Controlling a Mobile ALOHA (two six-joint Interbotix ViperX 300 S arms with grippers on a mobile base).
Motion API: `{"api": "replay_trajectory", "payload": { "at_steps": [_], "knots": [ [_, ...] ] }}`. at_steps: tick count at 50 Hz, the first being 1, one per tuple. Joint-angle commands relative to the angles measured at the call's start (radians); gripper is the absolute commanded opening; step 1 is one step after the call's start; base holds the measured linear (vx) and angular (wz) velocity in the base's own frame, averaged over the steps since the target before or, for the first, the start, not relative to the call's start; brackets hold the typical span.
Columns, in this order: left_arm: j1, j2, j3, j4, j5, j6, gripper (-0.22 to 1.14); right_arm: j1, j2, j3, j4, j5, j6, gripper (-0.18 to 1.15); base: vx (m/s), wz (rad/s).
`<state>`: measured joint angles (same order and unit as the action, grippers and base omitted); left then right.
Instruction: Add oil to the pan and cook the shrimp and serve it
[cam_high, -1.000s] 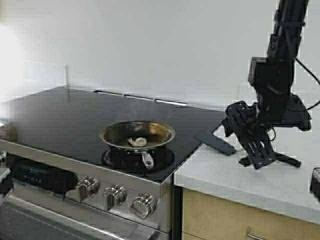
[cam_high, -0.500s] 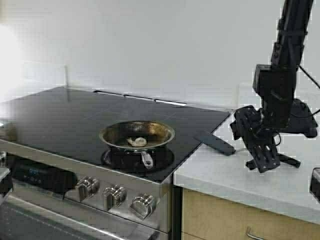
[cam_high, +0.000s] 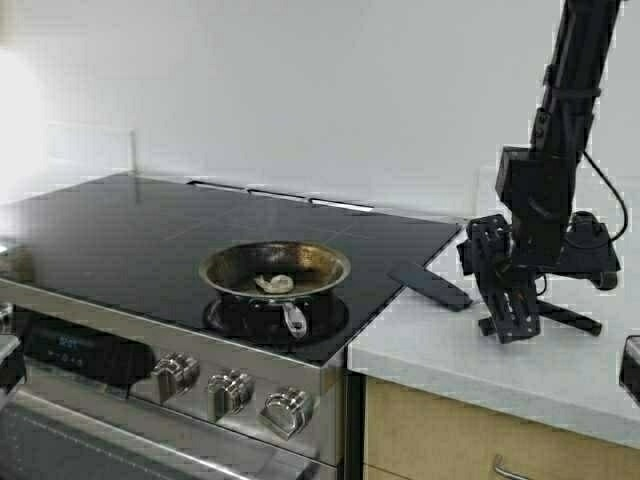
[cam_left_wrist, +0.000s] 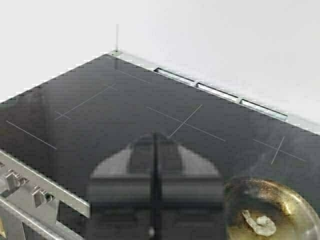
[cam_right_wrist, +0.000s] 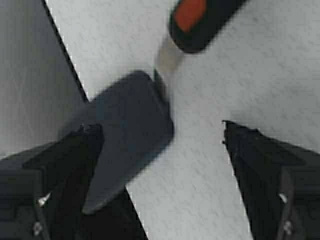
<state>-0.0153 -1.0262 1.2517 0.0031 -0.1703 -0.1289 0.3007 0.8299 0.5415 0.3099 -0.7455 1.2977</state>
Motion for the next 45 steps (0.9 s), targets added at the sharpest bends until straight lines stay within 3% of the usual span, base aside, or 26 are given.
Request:
{"api": "replay_trajectory", "payload": {
  "at_steps": [1,26,45],
  "knots": [
    [0.002,0.005,-0.012,0.0,-0.006,0.0,0.03,-0.023,-0.003,-0.029,0.0,0.0,0.003,1.02,0.0,0.0],
    [0.002,0.005,-0.012,0.0,-0.005,-0.026,0.03,-0.044,0.067,-0.163,0.003,0.066,0.008,1.02,0.0,0.0],
    [0.002,0.005,-0.011,0.0,-0.006,-0.026,0.03,-0.044,0.087,-0.17,0.02,0.066,0.006,1.02,0.0,0.0]
  ]
}}
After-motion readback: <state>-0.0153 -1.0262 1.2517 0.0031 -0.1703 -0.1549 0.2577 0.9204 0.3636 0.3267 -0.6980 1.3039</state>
